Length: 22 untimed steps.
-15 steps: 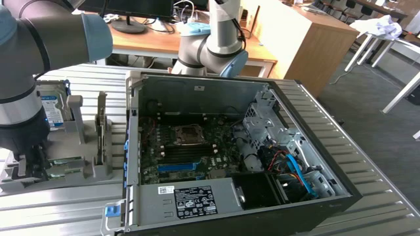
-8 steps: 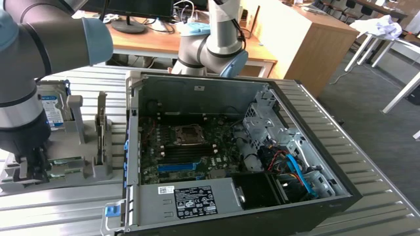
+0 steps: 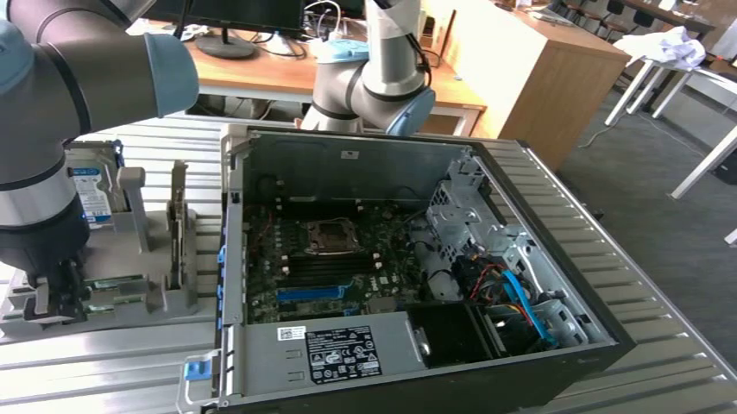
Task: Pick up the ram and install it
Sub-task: 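Pick up the ram and move it above insertion slot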
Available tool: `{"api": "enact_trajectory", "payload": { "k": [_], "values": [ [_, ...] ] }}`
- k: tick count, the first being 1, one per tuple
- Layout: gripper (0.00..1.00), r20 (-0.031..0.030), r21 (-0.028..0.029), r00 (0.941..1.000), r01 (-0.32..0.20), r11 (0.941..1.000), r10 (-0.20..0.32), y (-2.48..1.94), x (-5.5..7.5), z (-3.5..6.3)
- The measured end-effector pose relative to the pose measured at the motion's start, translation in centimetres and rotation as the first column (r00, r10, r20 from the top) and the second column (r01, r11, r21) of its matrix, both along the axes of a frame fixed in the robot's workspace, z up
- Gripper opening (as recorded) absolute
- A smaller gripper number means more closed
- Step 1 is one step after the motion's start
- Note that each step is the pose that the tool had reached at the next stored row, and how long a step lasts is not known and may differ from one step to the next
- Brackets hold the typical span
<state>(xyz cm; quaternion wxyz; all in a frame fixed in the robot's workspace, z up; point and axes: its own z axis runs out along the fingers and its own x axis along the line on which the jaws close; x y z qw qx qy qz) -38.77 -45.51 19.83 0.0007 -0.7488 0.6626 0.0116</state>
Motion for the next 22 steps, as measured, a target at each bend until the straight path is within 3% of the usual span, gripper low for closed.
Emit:
{"api": "enact_trajectory", "payload": {
  "k": [3, 5, 6, 8, 22],
  "values": [
    [0.34, 0.0000, 0.0000, 1.0000, 0.000, 1.0000, 0.000, 0.00, 0.00, 0.00],
    [0.22, 0.0000, 0.0001, 1.0000, 0.000, 1.0000, 0.000, 0.00, 0.00, 0.00],
    [0.22, 0.0000, 0.0002, 1.0000, 0.000, 1.0000, 0.000, 0.00, 0.00, 0.00],
    [0.12, 0.0000, 0.0001, 1.0000, 0.000, 1.0000, 0.000, 0.00, 0.00, 0.00],
    [0.12, 0.0000, 0.0001, 1.0000, 0.000, 1.0000, 0.000, 0.00, 0.00, 0.00]
  ]
}}
